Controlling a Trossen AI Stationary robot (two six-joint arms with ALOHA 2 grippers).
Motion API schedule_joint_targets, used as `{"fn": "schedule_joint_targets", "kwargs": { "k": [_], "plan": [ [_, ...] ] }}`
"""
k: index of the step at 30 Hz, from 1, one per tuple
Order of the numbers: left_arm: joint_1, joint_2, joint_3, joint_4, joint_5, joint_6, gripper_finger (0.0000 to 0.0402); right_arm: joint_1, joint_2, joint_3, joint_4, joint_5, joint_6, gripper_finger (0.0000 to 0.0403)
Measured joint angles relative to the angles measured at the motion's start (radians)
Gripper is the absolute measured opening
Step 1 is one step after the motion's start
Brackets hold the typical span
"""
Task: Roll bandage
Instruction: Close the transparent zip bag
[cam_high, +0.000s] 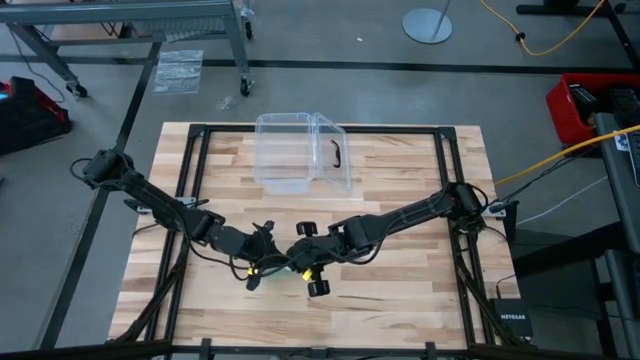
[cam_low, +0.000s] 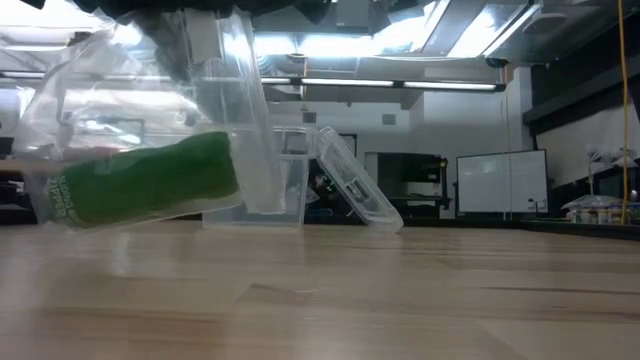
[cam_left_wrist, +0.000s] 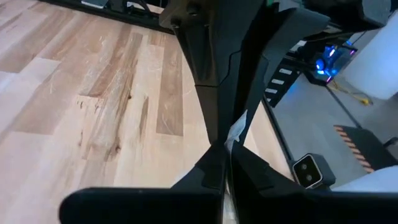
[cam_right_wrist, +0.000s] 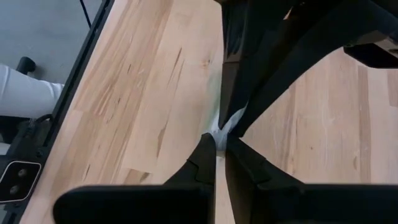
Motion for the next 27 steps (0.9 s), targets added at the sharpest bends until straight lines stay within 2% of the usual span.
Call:
{"fn": "schedule_joint_targets", "kwargs": {
  "k": [12, 21, 27],
  "plan": [
    [-0.035, 0.002, -0.002, 0.071, -0.003, -0.057, 0.0, 0.001, -0.003, 0.002, 0.005, -0.006, 0.0, 0.0021],
    [-0.035, -0.009, 0.001, 0.082, -0.004, -0.077, 0.0, 0.0, 0.0, 0.0, 0.004, 0.002, 0.017, 0.008],
    [-0.034, -0.082, 0.001, 0.027, -0.009, -0.085, 0.0, 0.0, -0.001, 0.0, -0.006, 0.002, 0.018, 0.0105]
  ]
}}
